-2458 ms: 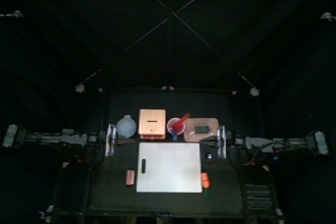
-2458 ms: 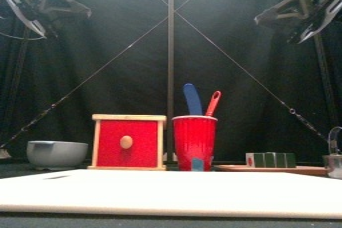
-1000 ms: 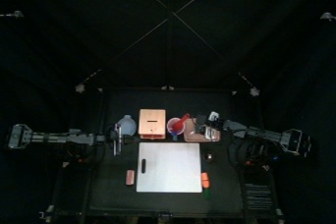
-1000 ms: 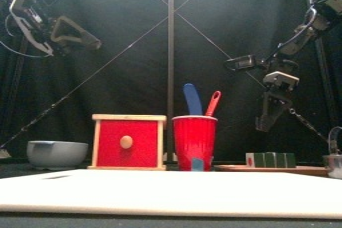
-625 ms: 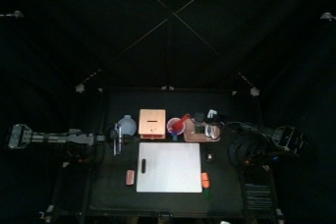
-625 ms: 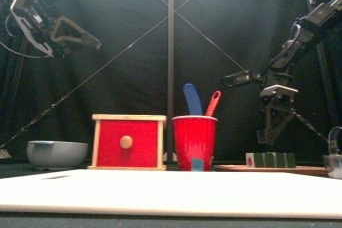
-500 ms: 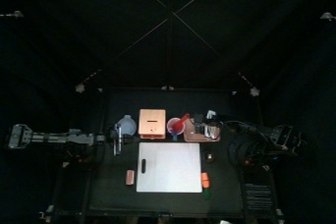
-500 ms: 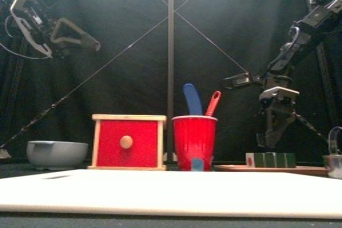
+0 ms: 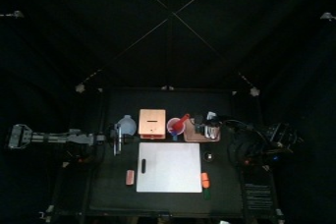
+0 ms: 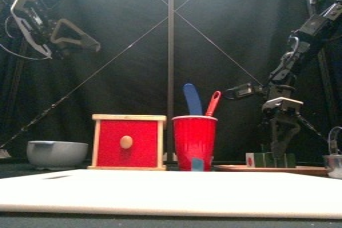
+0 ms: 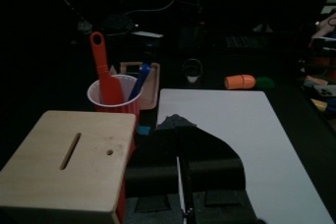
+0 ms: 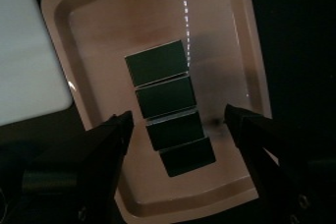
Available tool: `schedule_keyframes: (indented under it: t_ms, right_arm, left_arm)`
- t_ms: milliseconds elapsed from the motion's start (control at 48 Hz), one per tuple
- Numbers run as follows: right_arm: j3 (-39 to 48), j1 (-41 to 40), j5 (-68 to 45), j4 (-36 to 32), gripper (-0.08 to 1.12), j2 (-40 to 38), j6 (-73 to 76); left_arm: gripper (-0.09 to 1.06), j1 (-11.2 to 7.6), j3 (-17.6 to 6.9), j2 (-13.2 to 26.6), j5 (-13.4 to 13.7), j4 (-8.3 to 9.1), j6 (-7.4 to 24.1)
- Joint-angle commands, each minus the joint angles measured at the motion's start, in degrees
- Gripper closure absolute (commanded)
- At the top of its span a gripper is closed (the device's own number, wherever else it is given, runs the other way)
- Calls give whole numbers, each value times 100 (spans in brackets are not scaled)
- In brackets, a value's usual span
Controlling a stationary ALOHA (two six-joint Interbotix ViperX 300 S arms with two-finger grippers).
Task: Place sushi on board then cut the sushi with the knife then place the pieces on the plate
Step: Place the sushi on the board
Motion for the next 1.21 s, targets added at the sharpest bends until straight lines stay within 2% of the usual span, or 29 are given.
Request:
schedule_keyframes:
  t_ms: [21,333,479,646,771,979,1208]
  right_arm:
    - [-35,9,-114,9,3,-18,-9]
    - [-35,18,-246,-26,8,158,-9]
    - [-53,18,-255,18,21,237,-9]
    - [-70,26,-185,70,43,246,18]
    - [-97,26,26,149,53,79,114]
    - [-79,44,396,431,53,-457,606]
    - [26,387,580,404,53,-1151,1723]
  left_arm:
    - [100,18,-70,9,-53,0,-9]
    - [100,18,-62,9,-44,-26,-18]
    - [100,18,-44,9,-53,-53,-18]
    - [100,18,-18,9,-53,-114,-18]
    - [100,18,-9,9,-44,-123,-18]
    - [100,18,0,9,-53,-132,-18]
    - [100,18,0,9,-44,-132,-18]
